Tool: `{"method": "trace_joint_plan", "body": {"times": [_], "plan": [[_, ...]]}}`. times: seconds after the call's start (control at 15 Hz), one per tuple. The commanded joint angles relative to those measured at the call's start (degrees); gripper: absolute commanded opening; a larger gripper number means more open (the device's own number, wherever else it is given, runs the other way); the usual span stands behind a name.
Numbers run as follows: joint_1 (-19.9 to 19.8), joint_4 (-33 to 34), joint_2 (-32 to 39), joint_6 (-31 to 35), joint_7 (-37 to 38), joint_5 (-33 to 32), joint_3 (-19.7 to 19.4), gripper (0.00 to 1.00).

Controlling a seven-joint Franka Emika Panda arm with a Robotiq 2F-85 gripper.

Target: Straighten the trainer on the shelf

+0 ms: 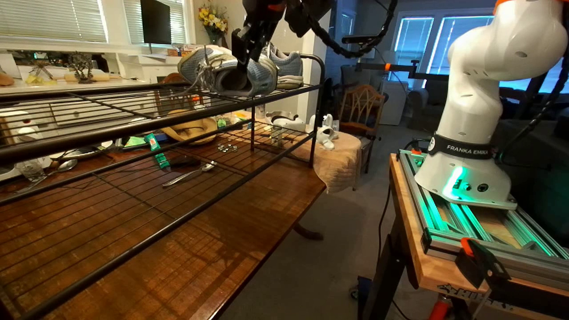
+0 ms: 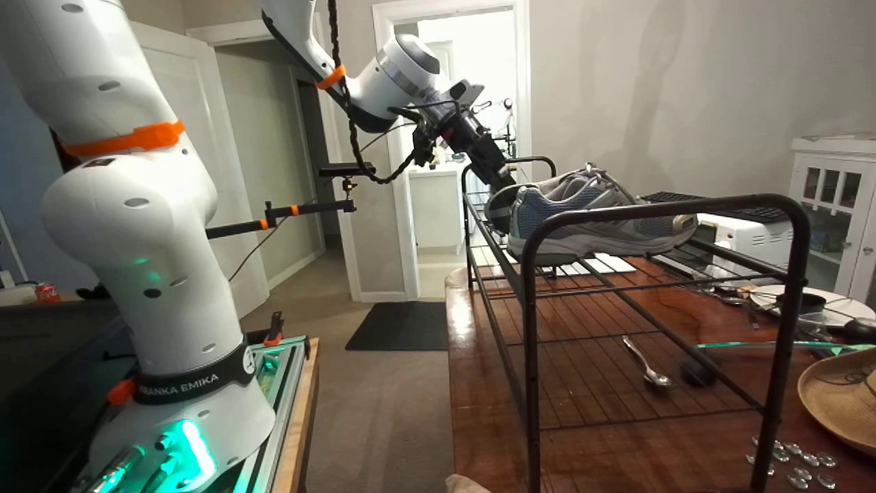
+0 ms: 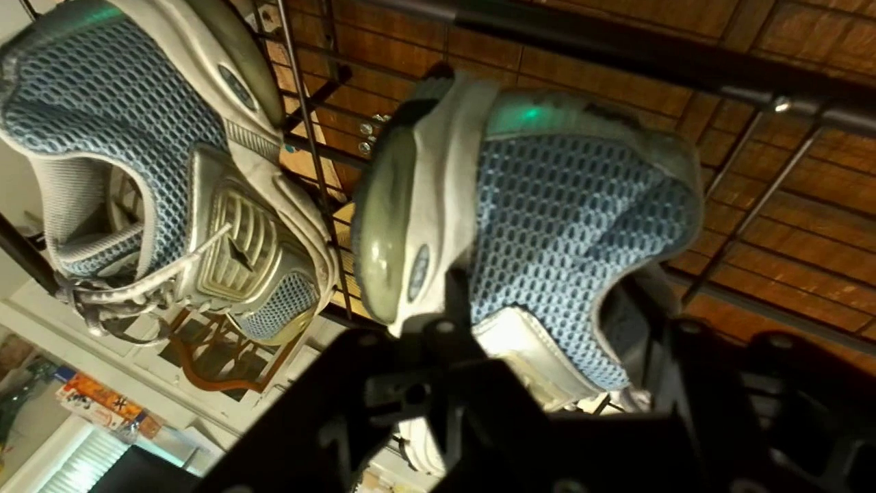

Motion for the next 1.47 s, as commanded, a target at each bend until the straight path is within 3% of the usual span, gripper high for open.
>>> {"method": "trace_joint_plan", "body": {"times": [0.0, 0.2, 0.6, 0.73, 1.13, 1.4], "plan": [[1.42, -0.29, 0.97, -0.06, -0.56, -1.06, -1.46, 0.21], [1.48, -0.33, 0.21, -0.14, -0.58, 0.16, -2.14, 0.12], [1.24, 1.12, -2.32, 2.69, 1.08, 1.97, -4.05, 0.06], [1.28, 1.41, -3.0, 3.92, 1.53, 2.82, -4.56, 0.0], [1.64, 0.4, -5.09, 7.56, -0.46, 9.33, -4.73, 0.01], [1.61, -1.5, -7.4, 6.42, -1.68, 12.89, -4.49, 0.02]]}}
